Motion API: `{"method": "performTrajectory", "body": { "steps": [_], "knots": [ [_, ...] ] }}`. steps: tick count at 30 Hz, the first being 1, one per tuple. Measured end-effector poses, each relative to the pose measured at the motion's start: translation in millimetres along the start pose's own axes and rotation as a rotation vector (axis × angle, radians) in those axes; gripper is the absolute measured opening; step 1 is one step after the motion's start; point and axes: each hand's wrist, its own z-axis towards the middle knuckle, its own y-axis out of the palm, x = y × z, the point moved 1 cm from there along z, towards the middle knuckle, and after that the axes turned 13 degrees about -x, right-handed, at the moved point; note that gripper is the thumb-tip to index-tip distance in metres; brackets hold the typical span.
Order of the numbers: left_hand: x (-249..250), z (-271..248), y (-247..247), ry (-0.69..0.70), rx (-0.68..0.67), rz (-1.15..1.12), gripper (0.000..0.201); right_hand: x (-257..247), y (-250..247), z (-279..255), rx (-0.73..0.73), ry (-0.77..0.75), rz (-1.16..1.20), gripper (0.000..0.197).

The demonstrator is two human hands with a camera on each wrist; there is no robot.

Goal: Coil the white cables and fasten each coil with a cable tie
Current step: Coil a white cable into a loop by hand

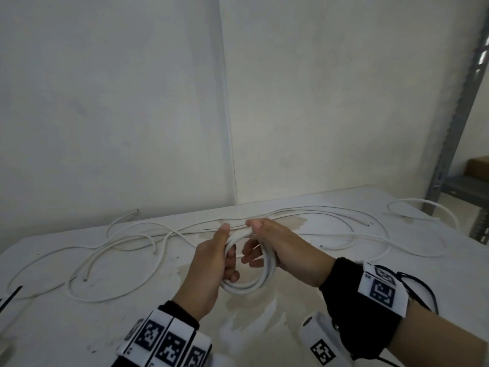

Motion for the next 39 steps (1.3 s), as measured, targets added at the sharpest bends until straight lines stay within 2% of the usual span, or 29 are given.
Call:
{"method": "performTrajectory", "body": {
  "steps": [3, 10, 15, 19, 21, 26, 34, 39],
  "knots": [
    [-2, 1, 1, 0.024, -0.019, 0.013, 0.047, 2, -3, -1, 0.021, -0.037, 0.130, 0.020],
    [-4, 0, -7, 0.048, -0.255, 0.125, 0.034, 1, -19, -4, 0.062, -0.079, -0.029, 0.011],
    [-9, 4, 7, 0.083, -0.262, 0.246, 0.019, 1, -26, -9, 0.087, -0.065, -0.022, 0.009],
    [-9, 7, 19, 0.090, -0.285, 0.200, 0.029, 1, -33, -18, 0.110, -0.040, 0.010, 0.009],
    [-10, 9, 26, 0.103, -0.301, 0.209, 0.021, 1, -37, -25, 0.144, -0.029, 0.001, 0.008],
    [-20, 14, 51, 0.131, -0.289, 0.228, 0.017, 6, -45, -51, 0.229, -0.007, -0.152, 0.027],
    [-29, 8, 93, 0.132, -0.398, 0.180, 0.020, 6, -62, -100, 0.214, 0.133, -0.224, 0.039],
    [-35, 13, 106, 0.098, -0.394, 0.143, 0.020, 9, -96, -133, 0.318, 0.214, -0.265, 0.039]
  ]
}}
